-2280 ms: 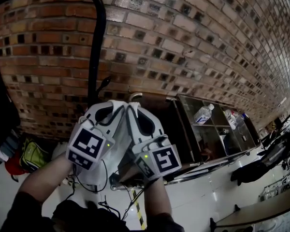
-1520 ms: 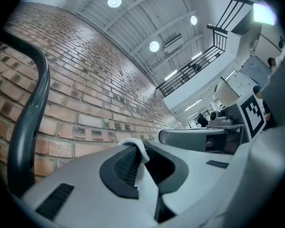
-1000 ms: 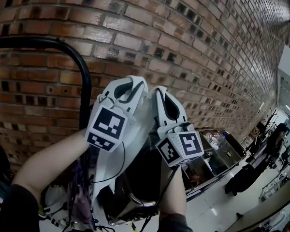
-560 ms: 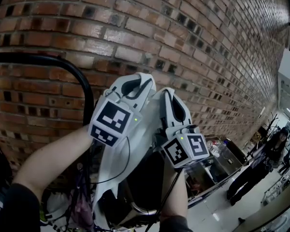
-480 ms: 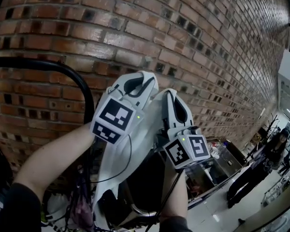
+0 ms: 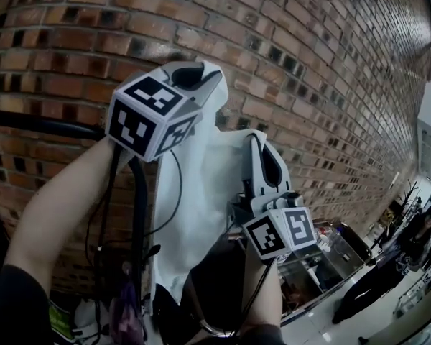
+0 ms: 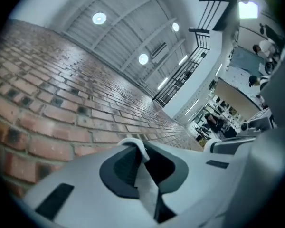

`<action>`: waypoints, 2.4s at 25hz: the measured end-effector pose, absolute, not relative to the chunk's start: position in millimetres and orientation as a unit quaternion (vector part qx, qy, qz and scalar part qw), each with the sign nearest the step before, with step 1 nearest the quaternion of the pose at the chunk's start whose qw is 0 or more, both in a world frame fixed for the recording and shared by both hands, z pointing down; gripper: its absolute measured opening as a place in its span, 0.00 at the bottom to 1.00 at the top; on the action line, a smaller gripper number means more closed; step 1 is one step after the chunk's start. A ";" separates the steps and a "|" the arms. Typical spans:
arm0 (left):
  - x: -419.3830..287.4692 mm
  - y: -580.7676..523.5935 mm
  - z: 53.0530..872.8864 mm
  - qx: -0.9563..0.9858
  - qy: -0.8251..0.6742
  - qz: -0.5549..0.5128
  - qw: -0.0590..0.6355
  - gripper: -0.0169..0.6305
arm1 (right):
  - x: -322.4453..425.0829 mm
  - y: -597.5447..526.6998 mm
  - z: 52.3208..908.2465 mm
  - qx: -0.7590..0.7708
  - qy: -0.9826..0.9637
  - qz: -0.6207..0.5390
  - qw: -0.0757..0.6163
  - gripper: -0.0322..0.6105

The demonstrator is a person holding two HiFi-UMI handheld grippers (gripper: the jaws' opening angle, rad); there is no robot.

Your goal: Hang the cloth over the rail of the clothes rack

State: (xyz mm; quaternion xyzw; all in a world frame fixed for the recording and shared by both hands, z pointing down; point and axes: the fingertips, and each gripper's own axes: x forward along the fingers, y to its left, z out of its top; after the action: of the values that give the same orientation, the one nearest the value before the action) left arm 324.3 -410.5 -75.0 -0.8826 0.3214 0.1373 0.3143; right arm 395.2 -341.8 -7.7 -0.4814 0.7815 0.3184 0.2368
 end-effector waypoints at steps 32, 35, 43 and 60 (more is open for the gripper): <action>-91.2 -333.6 -134.2 -0.659 0.486 0.100 0.566 0.07 | 111.3 -308.3 -35.6 -0.396 0.776 0.442 0.215 0.12; -109.1 -347.0 -147.1 -0.681 0.474 0.069 0.554 0.08 | 126.4 -302.0 -49.6 -0.420 0.757 0.430 0.256 0.12; -150.9 -363.1 -130.9 -0.752 0.436 0.009 0.494 0.07 | 133.9 -293.3 -53.2 -0.419 0.769 0.412 0.253 0.12; -235.4 -212.5 3.3 -0.723 0.524 0.120 0.433 0.07 | 83.9 -233.2 4.7 -0.354 0.771 0.449 0.280 0.11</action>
State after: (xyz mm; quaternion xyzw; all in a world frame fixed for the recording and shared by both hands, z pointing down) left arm -235.4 -212.5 3.3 -0.7234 0.5242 0.1197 0.4330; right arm 83.9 -233.2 4.7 -0.3540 0.7713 0.4487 0.2801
